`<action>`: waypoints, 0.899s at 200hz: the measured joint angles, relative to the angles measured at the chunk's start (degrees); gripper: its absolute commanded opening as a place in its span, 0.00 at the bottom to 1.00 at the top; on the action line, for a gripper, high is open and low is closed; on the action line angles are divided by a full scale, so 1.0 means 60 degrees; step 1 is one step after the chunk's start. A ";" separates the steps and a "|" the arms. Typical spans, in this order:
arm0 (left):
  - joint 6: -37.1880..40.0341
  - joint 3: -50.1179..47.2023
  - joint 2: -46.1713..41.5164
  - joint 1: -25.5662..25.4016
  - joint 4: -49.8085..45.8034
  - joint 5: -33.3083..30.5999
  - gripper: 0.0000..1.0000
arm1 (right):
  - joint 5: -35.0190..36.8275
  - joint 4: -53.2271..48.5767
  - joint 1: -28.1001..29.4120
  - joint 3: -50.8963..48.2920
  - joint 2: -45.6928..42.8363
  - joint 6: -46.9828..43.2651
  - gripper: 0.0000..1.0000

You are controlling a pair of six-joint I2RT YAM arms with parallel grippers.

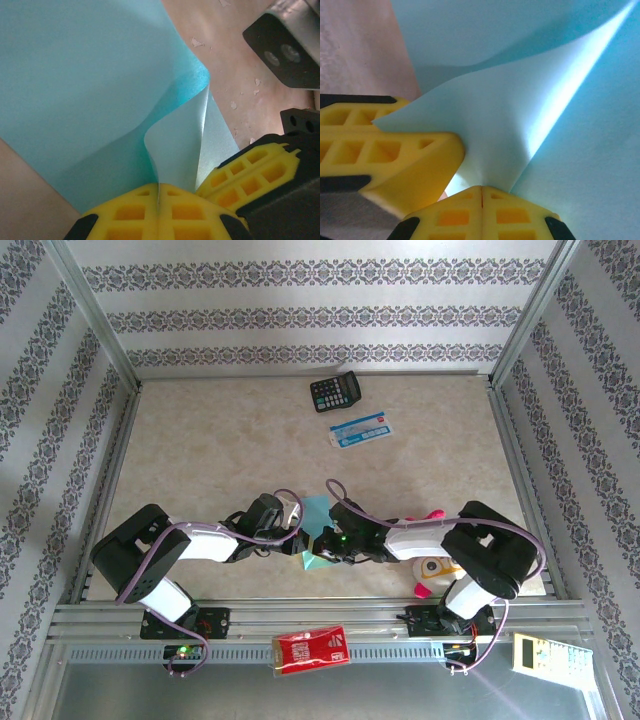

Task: Fold a paper plane with a square sheet of paper (pick it up from the middle)
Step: Fold the triangle a second time at the center of the table.

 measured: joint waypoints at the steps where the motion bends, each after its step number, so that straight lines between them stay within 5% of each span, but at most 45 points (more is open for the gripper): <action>1: 0.0000 0.0000 0.0000 0.0000 -0.0004 0.0000 0.00 | 0.0000 0.0004 0.0000 0.0000 0.0004 0.0000 0.00; 102: 0.0029 0.0066 0.0004 0.0000 -0.0131 0.0004 0.00 | -0.0157 -0.0015 -0.0699 -0.0055 -0.0841 -0.0299 0.00; 180: 0.0029 0.0066 -0.0007 0.0000 -0.0131 0.0004 0.00 | -0.0335 -0.0018 -0.1049 0.0025 -0.0015 -0.0732 0.00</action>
